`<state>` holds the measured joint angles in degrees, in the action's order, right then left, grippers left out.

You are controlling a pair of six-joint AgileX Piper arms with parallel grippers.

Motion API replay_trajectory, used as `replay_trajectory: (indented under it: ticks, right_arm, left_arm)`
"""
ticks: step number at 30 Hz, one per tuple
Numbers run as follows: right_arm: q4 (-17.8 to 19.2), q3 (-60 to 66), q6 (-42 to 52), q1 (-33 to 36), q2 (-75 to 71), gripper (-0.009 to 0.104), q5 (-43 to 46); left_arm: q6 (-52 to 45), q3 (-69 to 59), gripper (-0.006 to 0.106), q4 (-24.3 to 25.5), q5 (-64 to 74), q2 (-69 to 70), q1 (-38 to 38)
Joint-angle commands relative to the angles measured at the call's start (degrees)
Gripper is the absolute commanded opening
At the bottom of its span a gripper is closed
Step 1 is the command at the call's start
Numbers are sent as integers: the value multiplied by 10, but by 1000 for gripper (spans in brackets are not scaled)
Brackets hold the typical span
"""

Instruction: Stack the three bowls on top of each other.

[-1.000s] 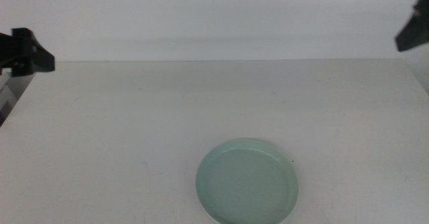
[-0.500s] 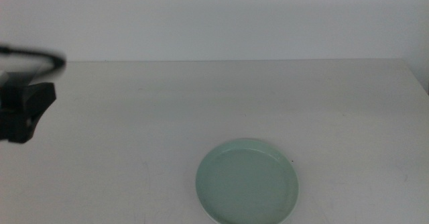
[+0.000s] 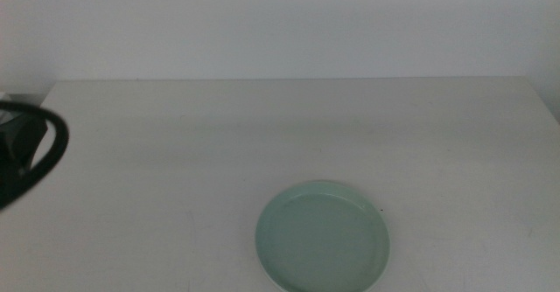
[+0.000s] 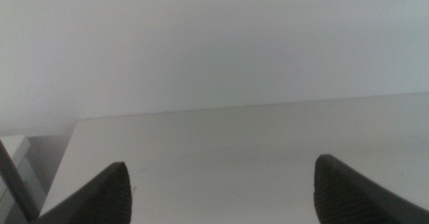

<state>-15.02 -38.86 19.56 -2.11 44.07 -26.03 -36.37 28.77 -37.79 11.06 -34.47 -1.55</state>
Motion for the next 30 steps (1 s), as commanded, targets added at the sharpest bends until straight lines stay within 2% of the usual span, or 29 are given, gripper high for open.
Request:
replay_trajectory:
  ticks: [1,8,17,26,30]
  right_arm:
    - [-3,-10,8,-3,-7,44,45]
    - [-7,40,8,-3,-73,44,48]
    - [-7,263,8,-3,-296,44,114]
    - [-5,395,8,-3,-446,44,113]
    - [4,401,8,-3,-461,44,91]
  left_arm:
    - [4,10,105,-14,-35,24,4]
    - [4,-56,105,-13,-28,119,4]
    - [4,-193,105,-13,-29,282,4]
    - [4,-253,105,-13,-36,342,4]
    - [4,-286,105,-13,-50,353,4]
